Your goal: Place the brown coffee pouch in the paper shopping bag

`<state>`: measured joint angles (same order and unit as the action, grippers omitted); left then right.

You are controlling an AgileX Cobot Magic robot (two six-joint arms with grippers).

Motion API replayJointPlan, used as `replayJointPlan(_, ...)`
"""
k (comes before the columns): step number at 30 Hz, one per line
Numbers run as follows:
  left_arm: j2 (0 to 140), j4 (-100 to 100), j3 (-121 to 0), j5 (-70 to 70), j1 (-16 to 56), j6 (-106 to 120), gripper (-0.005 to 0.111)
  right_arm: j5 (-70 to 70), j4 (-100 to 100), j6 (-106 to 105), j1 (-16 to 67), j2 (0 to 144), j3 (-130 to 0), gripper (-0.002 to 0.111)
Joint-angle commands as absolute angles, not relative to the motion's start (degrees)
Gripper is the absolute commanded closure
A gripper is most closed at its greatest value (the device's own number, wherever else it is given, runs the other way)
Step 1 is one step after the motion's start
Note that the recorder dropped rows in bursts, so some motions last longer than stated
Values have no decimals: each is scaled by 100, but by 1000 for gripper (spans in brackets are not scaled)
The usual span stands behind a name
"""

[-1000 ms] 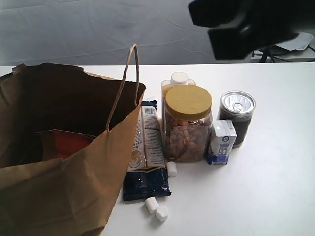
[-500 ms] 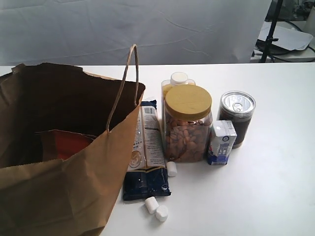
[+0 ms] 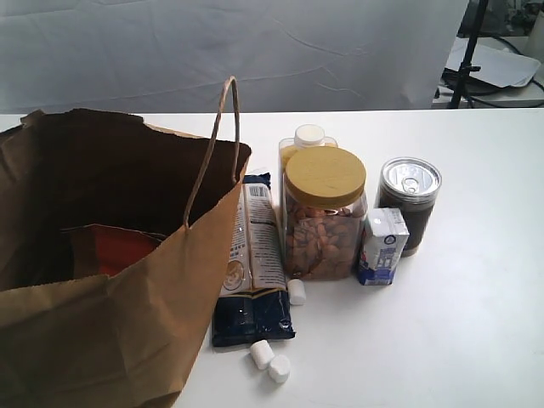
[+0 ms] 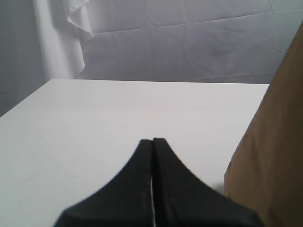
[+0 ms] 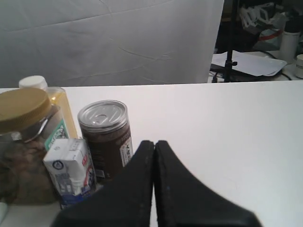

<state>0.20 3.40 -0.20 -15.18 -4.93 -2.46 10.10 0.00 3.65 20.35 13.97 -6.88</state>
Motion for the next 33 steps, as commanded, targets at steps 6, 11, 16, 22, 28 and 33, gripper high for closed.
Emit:
replayJointPlan(6,0,366,0,-1488,-512,-261,107,777,-177,-173,1932,0,0,108)
replayJointPlan(11,0,366,0,-1492,-512,-261,107,711,-253,-162,1943,0,0,108)
replayJointPlan(16,0,366,0,-1492,-512,-261,107,763,-253,-162,1943,0,0,108)
replayJointPlan(22,0,366,0,-1492,-512,-261,107,813,259,-123,1943,0,0,108)
replayJointPlan(28,0,366,0,-1492,-512,-261,107,813,259,-123,1943,0,0,108)
replayJointPlan(33,0,366,0,-1492,-512,-261,107,813,259,-123,1943,0,0,108)
